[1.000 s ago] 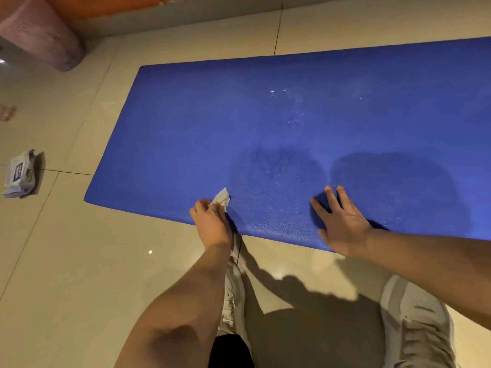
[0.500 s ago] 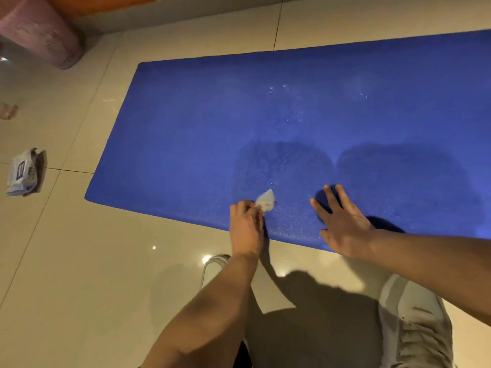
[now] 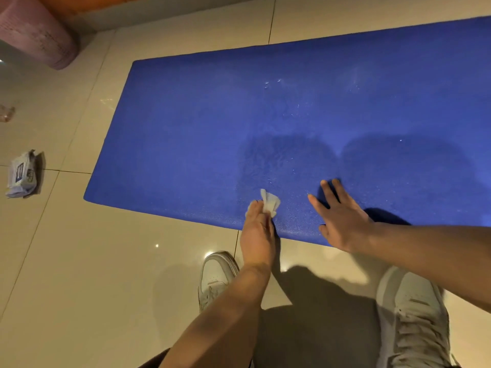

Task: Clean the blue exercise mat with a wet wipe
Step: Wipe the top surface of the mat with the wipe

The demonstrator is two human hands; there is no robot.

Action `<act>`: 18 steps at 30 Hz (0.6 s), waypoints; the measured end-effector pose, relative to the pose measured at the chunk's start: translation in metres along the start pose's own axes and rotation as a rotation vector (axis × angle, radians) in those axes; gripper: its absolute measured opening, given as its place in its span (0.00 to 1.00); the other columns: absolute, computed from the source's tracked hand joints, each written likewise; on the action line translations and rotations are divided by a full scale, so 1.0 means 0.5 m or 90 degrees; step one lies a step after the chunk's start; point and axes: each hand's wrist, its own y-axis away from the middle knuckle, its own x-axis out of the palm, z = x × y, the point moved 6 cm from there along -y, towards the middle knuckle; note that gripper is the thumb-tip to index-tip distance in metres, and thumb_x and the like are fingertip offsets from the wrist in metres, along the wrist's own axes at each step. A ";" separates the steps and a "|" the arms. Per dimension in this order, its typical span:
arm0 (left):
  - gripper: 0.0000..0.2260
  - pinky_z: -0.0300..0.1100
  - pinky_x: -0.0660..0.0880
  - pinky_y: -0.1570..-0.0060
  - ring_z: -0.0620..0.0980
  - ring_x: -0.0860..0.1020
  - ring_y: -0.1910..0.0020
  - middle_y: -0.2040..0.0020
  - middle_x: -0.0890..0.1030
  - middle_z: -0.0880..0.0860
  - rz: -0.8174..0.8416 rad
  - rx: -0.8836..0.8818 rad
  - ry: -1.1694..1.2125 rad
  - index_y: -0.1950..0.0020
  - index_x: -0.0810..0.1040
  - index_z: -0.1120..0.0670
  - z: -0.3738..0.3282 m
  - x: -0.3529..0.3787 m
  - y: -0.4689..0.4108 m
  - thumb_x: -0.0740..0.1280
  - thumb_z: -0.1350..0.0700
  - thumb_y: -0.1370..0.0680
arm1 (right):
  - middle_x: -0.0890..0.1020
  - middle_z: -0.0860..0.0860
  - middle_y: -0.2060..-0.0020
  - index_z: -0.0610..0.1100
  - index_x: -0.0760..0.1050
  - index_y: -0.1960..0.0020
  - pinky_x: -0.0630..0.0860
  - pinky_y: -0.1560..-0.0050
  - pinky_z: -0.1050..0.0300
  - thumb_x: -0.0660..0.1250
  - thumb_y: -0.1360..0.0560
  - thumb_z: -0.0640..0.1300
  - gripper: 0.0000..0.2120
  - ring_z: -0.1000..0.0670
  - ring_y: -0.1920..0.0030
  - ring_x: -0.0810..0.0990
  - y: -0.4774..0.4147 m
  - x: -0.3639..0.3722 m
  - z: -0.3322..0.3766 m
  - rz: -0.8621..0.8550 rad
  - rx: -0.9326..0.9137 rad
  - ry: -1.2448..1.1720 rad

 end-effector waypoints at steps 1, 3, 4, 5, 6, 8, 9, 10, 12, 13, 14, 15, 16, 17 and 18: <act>0.09 0.35 0.66 0.34 0.30 0.69 0.35 0.36 0.73 0.36 0.016 0.009 -0.007 0.41 0.79 0.55 0.003 0.008 0.001 0.61 0.60 0.17 | 0.32 0.41 0.21 0.49 0.35 0.18 0.44 0.20 0.43 0.53 0.16 0.54 0.36 0.36 0.22 0.29 0.000 0.000 -0.001 0.000 0.001 -0.007; 0.12 0.34 0.60 0.28 0.41 0.65 0.26 0.27 0.72 0.45 0.040 0.036 -0.052 0.35 0.79 0.56 0.016 0.004 -0.010 0.61 0.57 0.16 | 0.31 0.42 0.21 0.50 0.35 0.18 0.44 0.20 0.44 0.54 0.16 0.54 0.36 0.37 0.22 0.28 -0.001 -0.001 -0.002 0.004 0.003 -0.023; 0.13 0.32 0.61 0.29 0.43 0.68 0.26 0.28 0.73 0.47 0.051 0.034 -0.056 0.34 0.79 0.56 0.028 -0.009 -0.018 0.62 0.56 0.16 | 0.31 0.42 0.21 0.50 0.35 0.18 0.43 0.20 0.45 0.54 0.16 0.54 0.36 0.38 0.22 0.28 -0.001 -0.001 -0.002 0.007 0.003 -0.026; 0.13 0.28 0.64 0.34 0.42 0.72 0.31 0.31 0.77 0.49 0.040 0.018 -0.031 0.34 0.79 0.57 0.041 -0.032 -0.030 0.62 0.56 0.16 | 0.31 0.43 0.21 0.50 0.35 0.18 0.43 0.20 0.45 0.54 0.16 0.53 0.36 0.38 0.22 0.28 -0.001 -0.001 -0.003 0.009 0.002 -0.027; 0.13 0.23 0.66 0.41 0.38 0.76 0.39 0.37 0.80 0.49 0.019 -0.022 0.003 0.35 0.79 0.58 0.061 -0.059 -0.043 0.62 0.56 0.16 | 0.31 0.43 0.21 0.50 0.35 0.18 0.43 0.20 0.45 0.54 0.16 0.53 0.36 0.38 0.22 0.28 -0.001 0.000 -0.005 0.008 0.002 -0.026; 0.12 0.21 0.65 0.48 0.35 0.74 0.50 0.43 0.79 0.47 -0.069 -0.114 -0.027 0.36 0.78 0.59 0.107 -0.120 -0.073 0.62 0.58 0.17 | 0.31 0.43 0.21 0.50 0.35 0.18 0.43 0.20 0.45 0.54 0.16 0.54 0.36 0.38 0.22 0.28 0.000 -0.002 -0.007 0.004 -0.003 -0.021; 0.12 0.26 0.66 0.43 0.39 0.75 0.45 0.39 0.79 0.48 -0.094 -0.146 -0.046 0.36 0.78 0.58 0.127 -0.142 -0.086 0.62 0.58 0.17 | 0.31 0.43 0.21 0.50 0.34 0.18 0.42 0.20 0.45 0.53 0.16 0.54 0.36 0.38 0.22 0.28 0.003 -0.004 -0.006 0.006 -0.005 -0.018; 0.12 0.35 0.68 0.35 0.45 0.75 0.37 0.33 0.78 0.51 -0.109 -0.174 -0.053 0.35 0.78 0.58 0.150 -0.155 -0.100 0.61 0.57 0.17 | 0.31 0.43 0.21 0.50 0.34 0.18 0.42 0.20 0.46 0.53 0.16 0.54 0.35 0.38 0.22 0.28 0.006 -0.005 -0.007 0.010 -0.004 -0.014; 0.13 0.46 0.65 0.28 0.53 0.70 0.28 0.28 0.74 0.55 -0.128 -0.186 -0.075 0.37 0.80 0.60 0.159 -0.165 -0.124 0.61 0.56 0.16 | 0.31 0.43 0.21 0.50 0.34 0.18 0.41 0.20 0.46 0.53 0.16 0.54 0.35 0.39 0.22 0.29 0.007 -0.008 -0.009 0.004 -0.009 -0.003; 0.13 0.46 0.64 0.27 0.53 0.69 0.26 0.28 0.74 0.55 -0.134 -0.186 -0.079 0.38 0.80 0.60 0.156 -0.164 -0.134 0.61 0.56 0.16 | 0.32 0.43 0.21 0.50 0.34 0.18 0.42 0.20 0.46 0.53 0.16 0.54 0.35 0.39 0.22 0.29 0.006 -0.008 -0.010 0.003 -0.012 -0.004; 0.13 0.45 0.64 0.27 0.53 0.68 0.26 0.28 0.74 0.55 -0.137 -0.186 -0.071 0.39 0.81 0.60 0.152 -0.157 -0.140 0.61 0.56 0.16 | 0.32 0.44 0.21 0.50 0.34 0.18 0.42 0.20 0.47 0.53 0.16 0.54 0.35 0.39 0.22 0.29 0.007 -0.008 -0.010 0.006 -0.012 -0.006; 0.13 0.45 0.64 0.27 0.53 0.68 0.26 0.29 0.74 0.55 -0.135 -0.177 -0.067 0.41 0.82 0.60 0.145 -0.147 -0.143 0.61 0.56 0.17 | 0.31 0.44 0.21 0.50 0.34 0.18 0.42 0.20 0.47 0.53 0.16 0.54 0.36 0.40 0.22 0.29 0.004 -0.006 -0.013 0.001 -0.013 -0.009; 0.13 0.46 0.66 0.28 0.52 0.69 0.28 0.30 0.75 0.55 -0.134 -0.165 -0.068 0.42 0.83 0.60 0.140 -0.136 -0.146 0.62 0.55 0.17 | 0.31 0.44 0.21 0.51 0.34 0.18 0.42 0.20 0.47 0.53 0.16 0.54 0.36 0.40 0.22 0.29 0.002 -0.001 -0.015 0.001 -0.014 -0.013; 0.13 0.47 0.68 0.29 0.49 0.69 0.29 0.31 0.76 0.55 -0.145 -0.157 -0.068 0.43 0.83 0.59 0.136 -0.127 -0.148 0.62 0.54 0.17 | 0.31 0.45 0.21 0.51 0.34 0.18 0.42 0.20 0.47 0.53 0.16 0.54 0.36 0.41 0.22 0.28 0.001 0.001 -0.017 0.003 -0.011 -0.019; 0.13 0.45 0.70 0.32 0.46 0.69 0.32 0.32 0.77 0.54 -0.155 -0.160 -0.064 0.44 0.83 0.59 0.133 -0.119 -0.149 0.62 0.54 0.17 | 0.30 0.46 0.21 0.51 0.34 0.18 0.42 0.19 0.47 0.54 0.16 0.54 0.36 0.41 0.22 0.28 0.000 0.003 -0.017 0.012 -0.010 -0.028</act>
